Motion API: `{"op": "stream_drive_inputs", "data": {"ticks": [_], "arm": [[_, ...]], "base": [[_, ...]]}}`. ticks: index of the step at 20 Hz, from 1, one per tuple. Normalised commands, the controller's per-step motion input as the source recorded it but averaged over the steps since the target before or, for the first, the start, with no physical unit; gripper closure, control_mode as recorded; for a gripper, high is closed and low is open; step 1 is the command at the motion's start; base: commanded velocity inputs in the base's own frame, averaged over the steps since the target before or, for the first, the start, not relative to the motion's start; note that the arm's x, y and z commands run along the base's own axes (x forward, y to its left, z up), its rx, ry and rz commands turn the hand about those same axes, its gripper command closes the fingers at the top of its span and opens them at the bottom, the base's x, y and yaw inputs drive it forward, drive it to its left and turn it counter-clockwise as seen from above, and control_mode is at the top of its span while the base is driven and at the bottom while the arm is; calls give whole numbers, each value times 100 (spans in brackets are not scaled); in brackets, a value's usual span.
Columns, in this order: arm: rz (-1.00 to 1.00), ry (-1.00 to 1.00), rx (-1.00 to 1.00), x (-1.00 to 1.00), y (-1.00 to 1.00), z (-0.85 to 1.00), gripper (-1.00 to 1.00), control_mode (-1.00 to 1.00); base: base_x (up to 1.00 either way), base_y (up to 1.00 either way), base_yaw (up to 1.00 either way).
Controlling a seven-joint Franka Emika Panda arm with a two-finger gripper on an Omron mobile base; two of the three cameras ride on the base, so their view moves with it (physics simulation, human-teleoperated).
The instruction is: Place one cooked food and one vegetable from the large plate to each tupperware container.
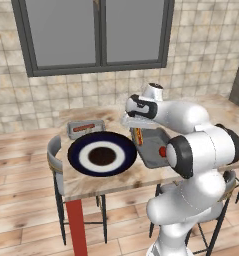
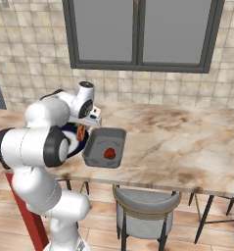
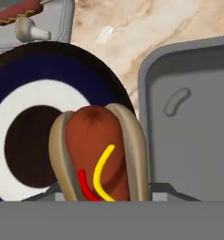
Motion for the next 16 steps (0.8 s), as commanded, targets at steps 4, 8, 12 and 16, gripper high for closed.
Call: {"op": "stream_drive_inputs", "data": {"ticks": [4, 8, 12, 16], "arm": [[-53, 5, -29, 32, -68, 0, 100, -100], [-34, 21, -30, 8, -53, 6, 100, -100], [-12, 5, -2, 0, -67, -63, 100, -100], [9, 0, 18, 8, -31, -10, 100, -100]], "base": [[0, 0, 0], [0, 0, 0], [0, 0, 0], [0, 0, 0]]}}
